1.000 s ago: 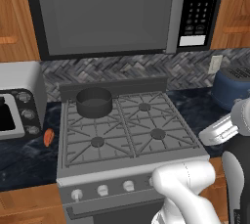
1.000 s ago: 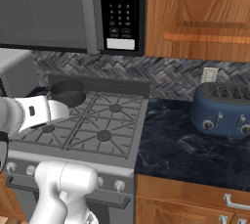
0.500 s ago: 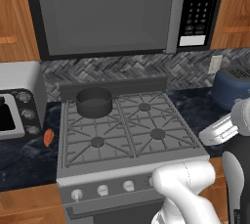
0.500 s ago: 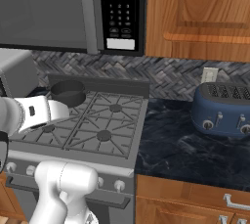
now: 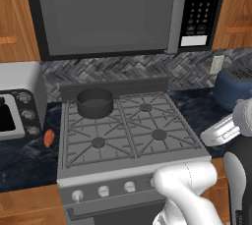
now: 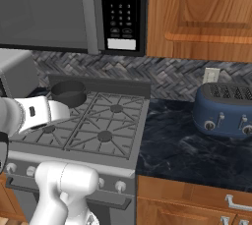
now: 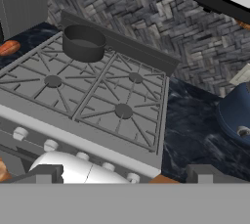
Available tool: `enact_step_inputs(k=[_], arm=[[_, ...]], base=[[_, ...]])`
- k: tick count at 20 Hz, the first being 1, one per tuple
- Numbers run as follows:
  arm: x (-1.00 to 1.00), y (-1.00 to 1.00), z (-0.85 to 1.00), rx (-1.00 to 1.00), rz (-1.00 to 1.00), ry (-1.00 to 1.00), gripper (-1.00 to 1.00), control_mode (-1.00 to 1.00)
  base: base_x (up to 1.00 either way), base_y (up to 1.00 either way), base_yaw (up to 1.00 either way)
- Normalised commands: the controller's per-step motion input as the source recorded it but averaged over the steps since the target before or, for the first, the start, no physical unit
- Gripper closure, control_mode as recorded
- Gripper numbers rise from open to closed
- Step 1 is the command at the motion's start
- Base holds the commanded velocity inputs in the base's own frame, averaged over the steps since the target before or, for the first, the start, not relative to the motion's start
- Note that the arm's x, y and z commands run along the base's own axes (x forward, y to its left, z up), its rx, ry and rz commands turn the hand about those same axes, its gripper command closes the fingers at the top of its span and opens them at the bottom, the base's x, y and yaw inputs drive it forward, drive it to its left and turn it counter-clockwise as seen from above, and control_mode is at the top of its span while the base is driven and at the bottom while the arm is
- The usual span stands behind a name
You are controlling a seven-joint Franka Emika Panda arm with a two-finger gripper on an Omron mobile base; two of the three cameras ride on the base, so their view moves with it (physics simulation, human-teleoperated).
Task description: Turn on the burner for the pot on the stove. Wait thirty seconds for the pot to heat up. Then add the sweet potato to the pot.
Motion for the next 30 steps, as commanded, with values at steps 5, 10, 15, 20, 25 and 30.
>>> enact_step_inputs(k=[5,10,15,20,25,30], arm=[[0.0,0.0,0.0,0.0,0.0,0.0,-1.0,-1.0],[0.0,0.0,0.0,0.0,0.0,0.0,-1.0,-1.0],[0.0,0.0,0.0,0.0,0.0,0.0,-1.0,-1.0],[0.0,0.0,0.0,0.0,0.0,0.0,-1.0,-1.0],[0.0,0.0,0.0,0.0,0.0,0.0,-1.0,-1.0],[0.0,0.0,0.0,0.0,0.0,0.0,-1.0,-1.0]], base=[[0.0,0.0,0.0],[0.0,0.0,0.0],[0.0,0.0,0.0],[0.0,0.0,0.0],[0.0,0.0,0.0],[0.0,0.0,0.0]])
